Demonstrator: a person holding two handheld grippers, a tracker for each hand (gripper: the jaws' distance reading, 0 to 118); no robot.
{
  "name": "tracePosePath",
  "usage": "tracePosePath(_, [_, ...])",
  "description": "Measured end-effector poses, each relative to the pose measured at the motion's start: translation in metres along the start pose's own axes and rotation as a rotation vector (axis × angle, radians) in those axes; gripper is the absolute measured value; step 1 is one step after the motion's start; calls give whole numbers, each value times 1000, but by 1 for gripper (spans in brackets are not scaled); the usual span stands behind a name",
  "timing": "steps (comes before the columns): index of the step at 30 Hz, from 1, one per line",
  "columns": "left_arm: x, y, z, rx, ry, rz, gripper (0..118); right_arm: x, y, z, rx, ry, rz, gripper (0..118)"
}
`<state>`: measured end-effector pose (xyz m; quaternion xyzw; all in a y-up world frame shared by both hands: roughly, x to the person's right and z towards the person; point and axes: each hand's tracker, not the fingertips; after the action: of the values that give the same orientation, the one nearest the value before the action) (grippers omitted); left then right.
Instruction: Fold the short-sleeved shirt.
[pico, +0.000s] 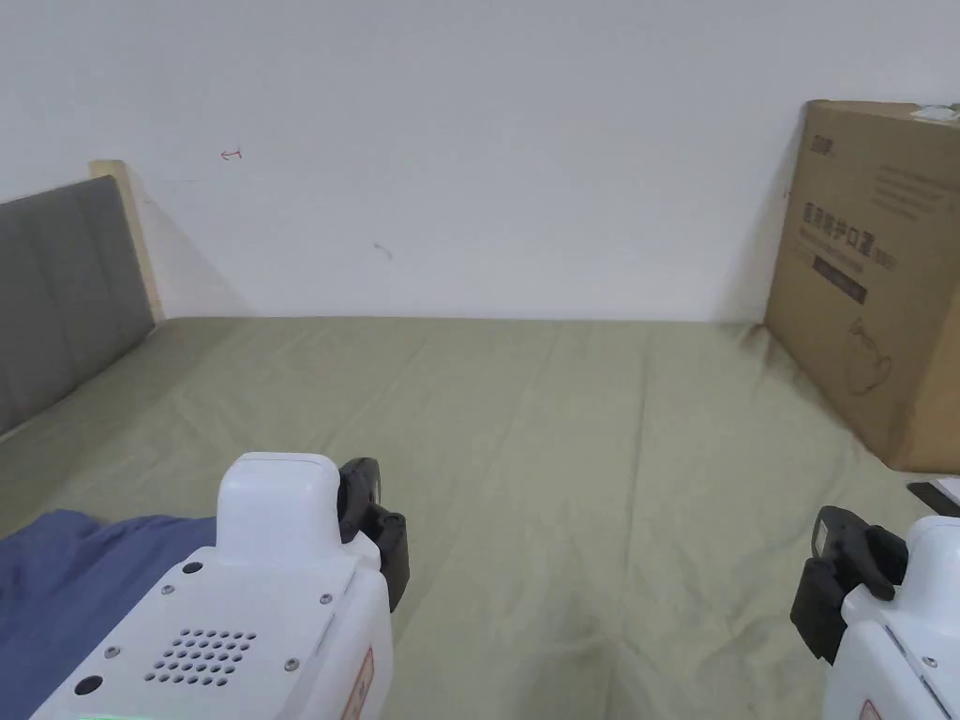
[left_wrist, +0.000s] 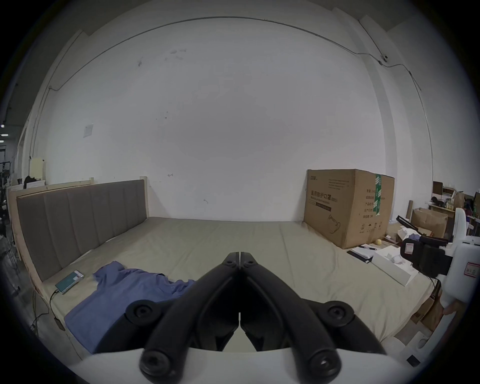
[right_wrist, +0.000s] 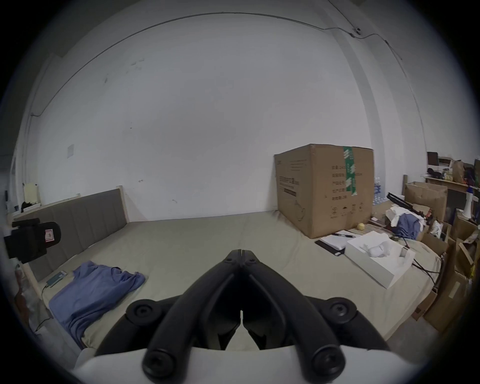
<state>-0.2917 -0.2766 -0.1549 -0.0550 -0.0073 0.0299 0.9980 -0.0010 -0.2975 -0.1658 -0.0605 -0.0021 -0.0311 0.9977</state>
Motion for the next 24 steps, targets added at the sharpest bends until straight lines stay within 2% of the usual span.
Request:
tracePosePath(5, [-37, 12, 21, 21, 142, 44, 0, -45, 15, -15, 24, 164, 42, 0])
tracePosePath(11, [-97, 14, 65, -7, 353, 40, 0, -119, 13, -23, -3, 429, 54, 0])
tracePosePath(16, [-123, 3, 89, -69, 450, 19, 0, -170, 2, -19, -48, 604, 163, 0])
tracePosePath(18, [-128, 0, 88, -91, 453, 23, 0, -183, -4, -19, -71, 633, 190, 0])
tracePosePath(20, [-133, -4, 81, -115, 447, 25, 0, -187, -10, -18, -86, 646, 181, 0])
tracePosePath(24, [-147, -16, 45, -202, 384, 31, 0, -181, -18, -26, -150, 666, 106, 0])
